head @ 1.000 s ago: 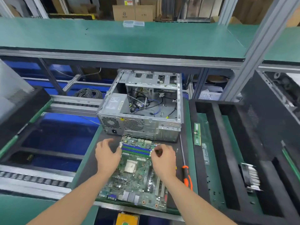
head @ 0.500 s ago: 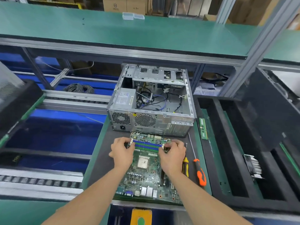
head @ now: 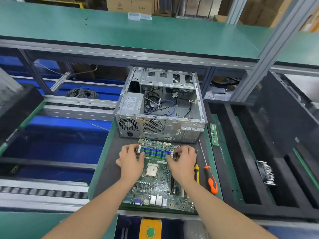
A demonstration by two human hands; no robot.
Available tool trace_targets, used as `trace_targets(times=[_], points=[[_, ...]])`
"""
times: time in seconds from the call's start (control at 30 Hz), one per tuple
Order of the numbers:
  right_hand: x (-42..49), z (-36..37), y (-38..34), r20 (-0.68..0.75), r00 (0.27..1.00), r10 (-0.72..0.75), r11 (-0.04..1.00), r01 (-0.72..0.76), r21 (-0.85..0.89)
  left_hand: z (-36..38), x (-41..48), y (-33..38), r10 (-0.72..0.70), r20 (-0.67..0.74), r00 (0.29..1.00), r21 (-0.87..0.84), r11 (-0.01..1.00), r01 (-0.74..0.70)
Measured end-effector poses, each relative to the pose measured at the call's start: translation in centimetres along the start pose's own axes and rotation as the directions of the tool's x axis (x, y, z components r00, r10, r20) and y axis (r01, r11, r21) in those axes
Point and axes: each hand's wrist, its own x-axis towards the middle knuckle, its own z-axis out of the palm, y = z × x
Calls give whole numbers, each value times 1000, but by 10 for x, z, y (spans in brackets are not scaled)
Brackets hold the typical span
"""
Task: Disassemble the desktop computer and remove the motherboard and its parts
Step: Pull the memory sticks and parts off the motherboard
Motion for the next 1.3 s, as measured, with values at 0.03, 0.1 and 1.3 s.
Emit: trace_targets(times=[0.03, 0.1, 1.3], points=[[-4, -2, -1, 9, 997, -74, 996, 74, -47, 0, -4, -1, 63, -15, 998, 31, 998, -62], [-15, -1, -4, 109, 967, -231, 961, 244, -132, 0, -12, -3, 224, -16, 975, 97, 970, -221], [-12, 5, -5, 306, 849, -430, 807, 514, -291, 5, -48, -2, 394, 121, 911, 502, 768, -398]])
